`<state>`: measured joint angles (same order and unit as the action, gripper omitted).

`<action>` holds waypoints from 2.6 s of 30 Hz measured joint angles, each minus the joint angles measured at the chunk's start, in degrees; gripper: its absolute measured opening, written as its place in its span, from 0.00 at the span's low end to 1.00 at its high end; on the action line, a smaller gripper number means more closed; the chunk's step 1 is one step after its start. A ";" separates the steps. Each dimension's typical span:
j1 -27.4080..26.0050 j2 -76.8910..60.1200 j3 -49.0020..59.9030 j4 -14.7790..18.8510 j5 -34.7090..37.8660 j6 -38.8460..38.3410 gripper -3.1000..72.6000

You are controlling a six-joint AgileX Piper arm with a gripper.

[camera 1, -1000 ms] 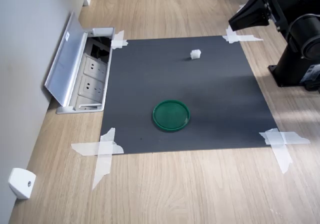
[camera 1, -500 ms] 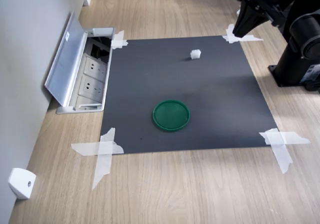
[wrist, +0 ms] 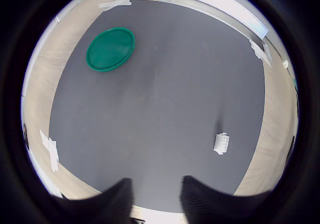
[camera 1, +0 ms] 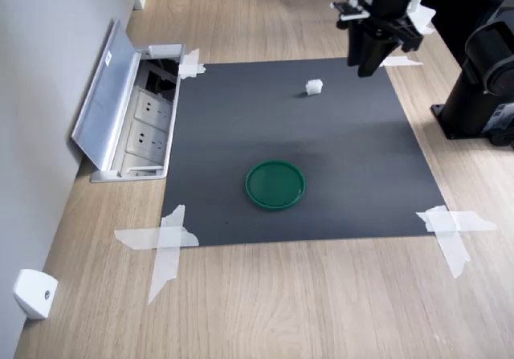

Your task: Grasp a white terminal and put it on the green lid.

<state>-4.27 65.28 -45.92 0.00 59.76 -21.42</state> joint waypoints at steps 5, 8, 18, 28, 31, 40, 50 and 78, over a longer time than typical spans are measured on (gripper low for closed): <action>0.00 1.47 -0.37 -1.11 -0.20 0.20 0.95; 0.00 1.47 -0.44 -2.27 -0.20 0.25 0.99; -2.49 1.47 -0.43 -4.44 -1.47 -0.09 1.00; -11.12 5.39 -0.43 -4.26 -3.89 -5.11 1.00; -12.88 7.82 -0.43 -4.13 -5.55 -5.70 1.00; -15.25 15.12 -0.49 -3.79 -11.31 -8.55 1.00; -15.25 21.32 -0.55 -1.80 -16.13 -11.31 1.00; -15.25 25.25 -0.55 -1.04 -19.03 -9.28 0.54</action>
<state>-19.52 90.54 -46.47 -1.04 40.73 -30.70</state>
